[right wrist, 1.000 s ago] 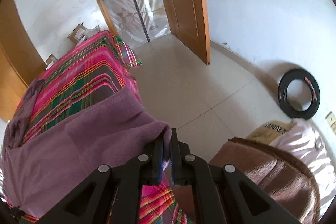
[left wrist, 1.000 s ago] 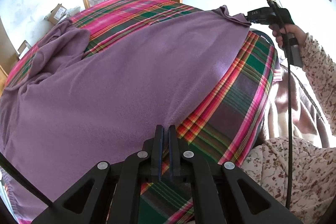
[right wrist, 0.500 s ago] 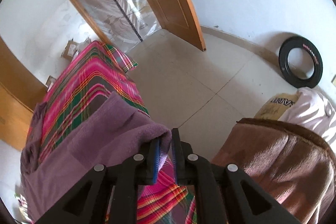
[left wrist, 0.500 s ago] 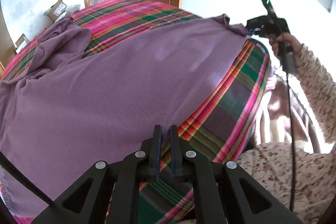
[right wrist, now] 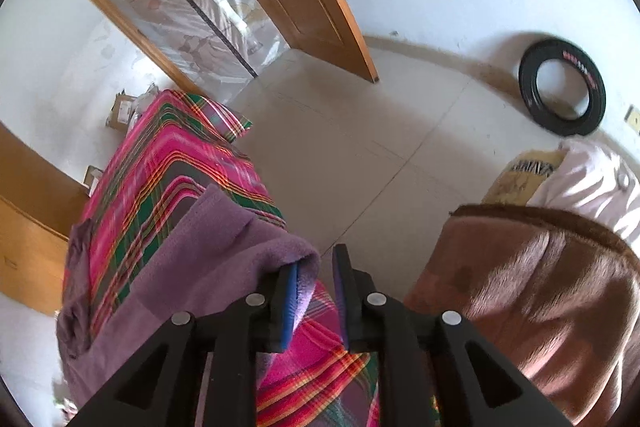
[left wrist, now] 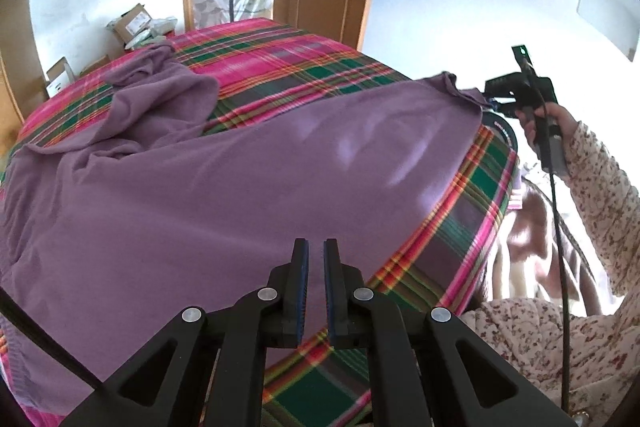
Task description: Fold clothes
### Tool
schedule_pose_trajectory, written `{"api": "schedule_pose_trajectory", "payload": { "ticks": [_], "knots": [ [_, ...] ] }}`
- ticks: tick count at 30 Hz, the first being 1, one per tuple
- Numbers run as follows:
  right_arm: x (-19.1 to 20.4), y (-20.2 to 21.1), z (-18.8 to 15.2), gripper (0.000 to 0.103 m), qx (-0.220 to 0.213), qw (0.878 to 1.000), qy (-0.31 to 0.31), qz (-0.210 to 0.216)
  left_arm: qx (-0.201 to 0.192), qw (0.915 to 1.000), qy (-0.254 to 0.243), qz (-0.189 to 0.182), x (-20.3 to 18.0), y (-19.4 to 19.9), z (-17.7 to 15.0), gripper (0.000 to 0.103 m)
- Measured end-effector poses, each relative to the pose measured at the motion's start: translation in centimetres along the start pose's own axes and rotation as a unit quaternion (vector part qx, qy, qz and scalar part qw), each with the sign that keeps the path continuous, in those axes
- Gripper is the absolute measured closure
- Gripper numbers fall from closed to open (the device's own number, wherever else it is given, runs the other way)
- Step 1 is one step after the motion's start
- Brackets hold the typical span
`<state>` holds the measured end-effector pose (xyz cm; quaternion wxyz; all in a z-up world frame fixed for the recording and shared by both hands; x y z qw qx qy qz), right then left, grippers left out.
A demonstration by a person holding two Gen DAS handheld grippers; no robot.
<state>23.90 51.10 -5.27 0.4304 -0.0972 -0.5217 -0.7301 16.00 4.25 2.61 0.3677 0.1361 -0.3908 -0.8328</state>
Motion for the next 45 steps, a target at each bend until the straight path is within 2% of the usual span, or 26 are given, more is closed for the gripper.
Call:
{"api": "schedule_pose_trajectory", "payload": {
  "ticks": [6,10,13,18,21,23,24,26,28,30,31,34,35,36,37,38,42,45],
  "knots": [
    [-0.1,0.0,0.7,0.082,-0.011,1.0,-0.025,0.015,-0.004,0.9998,0.02,0.002,1.5,-0.2,0.2,0.095],
    [-1.3,-0.5,0.6,0.082,-0.018,0.992,-0.101,0.067,-0.006,0.9998,0.016,-0.002,1.4,-0.2,0.1,0.095],
    [-2.1,-1.1,0.2,0.081,-0.011,0.988,-0.127,0.084,-0.007,0.9999,0.014,-0.006,1.3,-0.3,0.1,0.095],
    [-4.5,-2.1,-1.0,0.081,0.001,0.963,-0.231,0.136,-0.008,0.9998,0.013,-0.009,1.2,-0.5,0.3,0.095],
    [-5.5,-2.8,-1.6,0.081,0.014,0.952,-0.266,0.149,-0.007,0.9999,0.011,-0.009,1.1,-0.7,0.4,0.095],
    [-5.6,-3.0,-1.8,0.081,0.014,0.953,-0.263,0.149,-0.005,0.9999,0.011,-0.008,1.1,-1.0,0.5,0.095],
    [-5.3,-2.8,-1.7,0.081,0.014,0.961,-0.239,0.138,-0.004,0.9999,0.012,-0.009,1.0,-1.1,0.6,0.095],
    [-4.2,-2.3,-1.3,0.081,0.015,0.979,-0.173,0.109,-0.001,0.9999,0.012,-0.007,0.9,-1.4,0.8,0.095],
    [-2.6,-1.7,-0.6,0.069,0.014,0.996,-0.061,0.056,0.0,0.9999,0.011,-0.009,0.7,-1.7,1.1,0.095],
    [-1.4,-1.4,-0.2,0.068,0.026,0.999,-0.003,0.031,-0.002,0.9999,0.008,-0.012,0.5,-1.9,1.4,0.095],
    [-1.2,-1.4,-0.1,0.068,0.032,0.999,0.003,0.029,-0.003,0.9999,0.007,-0.014,0.4,-2.0,1.5,0.095],
    [-2.5,-1.0,0.4,0.068,0.028,0.992,-0.077,0.096,-0.003,0.9998,0.006,-0.019,0.0,-2.2,1.8,0.095],
    [-3.6,-1.3,0.1,0.068,0.031,0.98,-0.141,0.139,-0.003,0.9998,0.005,-0.02,-0.2,-2.3,1.9,0.095],
    [-5.1,-1.7,-0.5,0.068,0.035,0.957,-0.219,0.187,-0.003,0.9998,0.005,-0.021,-0.4,-2.4,2.0,0.095],
    [-6.5,-2.1,-0.9,0.068,0.04,0.926,-0.294,0.234,-0.002,0.9997,0.004,-0.022,-0.7,-2.5,2.0,0.095],
    [-7.3,-2.4,-1.3,0.068,0.044,0.916,-0.319,0.239,-0.001,0.9997,0.002,-0.024,-0.9,-2.6,2.1,0.095],
    [-8.6,-2.9,-2.3,0.068,0.055,0.926,-0.312,0.204,0.001,0.9996,-0.009,-0.025,-1.8,-2.9,2.4,0.095],
    [-9.0,-2.6,-2.1,0.068,0.054,0.945,-0.28,0.158,0.002,0.9996,-0.011,-0.024,-2.2,-3.0,2.5,0.095]
  ]
}}
Point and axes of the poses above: each gripper's, at about its wrist camera, not at the fingertips, and y roughly against the way its jaws point, x to its left, z to its top, the point moved 4 cm from there along -y, roughly the way its jaws point, and after that the axes turned 13 degrees about z, right-handed, at the moved point
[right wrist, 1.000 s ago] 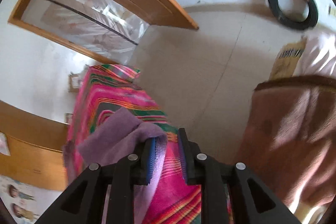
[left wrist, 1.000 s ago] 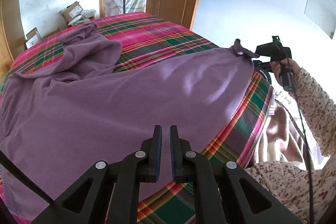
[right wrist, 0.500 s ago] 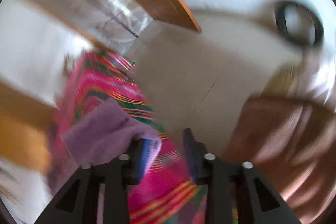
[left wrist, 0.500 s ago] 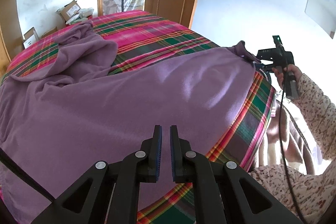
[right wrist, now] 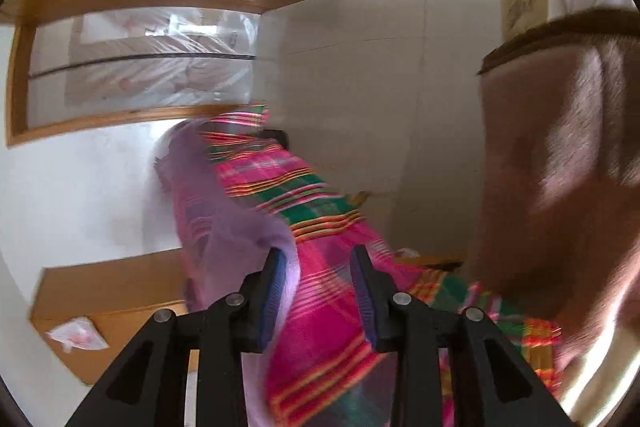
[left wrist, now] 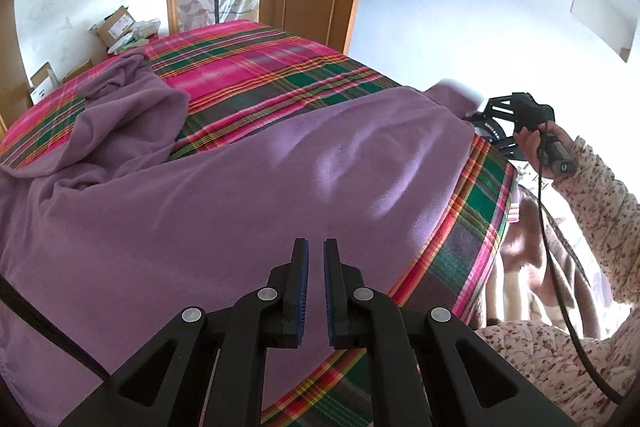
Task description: Fold clothes
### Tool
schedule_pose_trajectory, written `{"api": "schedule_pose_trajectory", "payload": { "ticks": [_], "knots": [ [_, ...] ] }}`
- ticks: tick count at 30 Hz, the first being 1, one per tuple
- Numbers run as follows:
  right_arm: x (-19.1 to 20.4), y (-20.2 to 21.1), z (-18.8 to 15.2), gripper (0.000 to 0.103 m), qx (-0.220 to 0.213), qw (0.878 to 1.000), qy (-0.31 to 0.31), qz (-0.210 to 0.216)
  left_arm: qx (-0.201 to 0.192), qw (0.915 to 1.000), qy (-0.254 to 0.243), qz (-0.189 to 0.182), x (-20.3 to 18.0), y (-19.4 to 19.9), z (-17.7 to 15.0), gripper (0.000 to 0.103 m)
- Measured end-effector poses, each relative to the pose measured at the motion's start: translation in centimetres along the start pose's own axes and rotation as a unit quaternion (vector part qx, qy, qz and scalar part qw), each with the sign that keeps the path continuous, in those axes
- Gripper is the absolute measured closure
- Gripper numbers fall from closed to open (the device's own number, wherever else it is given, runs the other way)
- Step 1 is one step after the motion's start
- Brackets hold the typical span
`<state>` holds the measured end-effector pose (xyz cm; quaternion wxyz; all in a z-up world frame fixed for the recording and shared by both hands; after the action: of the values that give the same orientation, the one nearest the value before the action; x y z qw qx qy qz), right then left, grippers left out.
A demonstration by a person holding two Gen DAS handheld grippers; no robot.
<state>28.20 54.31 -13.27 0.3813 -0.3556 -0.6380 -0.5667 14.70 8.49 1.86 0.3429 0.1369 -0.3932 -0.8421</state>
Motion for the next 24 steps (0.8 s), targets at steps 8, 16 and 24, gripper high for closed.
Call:
{"api": "schedule_pose_trajectory", "payload": {
  "ticks": [8,16,24],
  "knots": [
    [3.5,2.0,-0.1,0.068,-0.009,0.991,0.126,-0.053,0.006,1.0,-0.002,0.003,-0.7,-0.5,0.2,0.095],
    [10.7,-1.2,-6.8,0.068,0.029,0.919,0.382,-0.094,0.003,0.999,0.025,0.037,1.6,0.3,-0.1,0.095],
    [12.1,-2.8,-10.3,0.081,0.033,0.874,0.461,-0.151,0.007,0.9926,0.077,0.093,6.7,1.4,-1.6,0.095]
  ]
}}
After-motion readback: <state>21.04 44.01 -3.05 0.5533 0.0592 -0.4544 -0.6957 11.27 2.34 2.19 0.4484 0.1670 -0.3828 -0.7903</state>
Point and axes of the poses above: each gripper's, at about its wrist camera, not at the fingertips, and y roughly against the way its jaws point, x to its left, z to its top, the point moved 4 cm from there along -y, roughly the way its jaws point, and after that the axes turned 13 degrees about z, right-handed, at the moved point
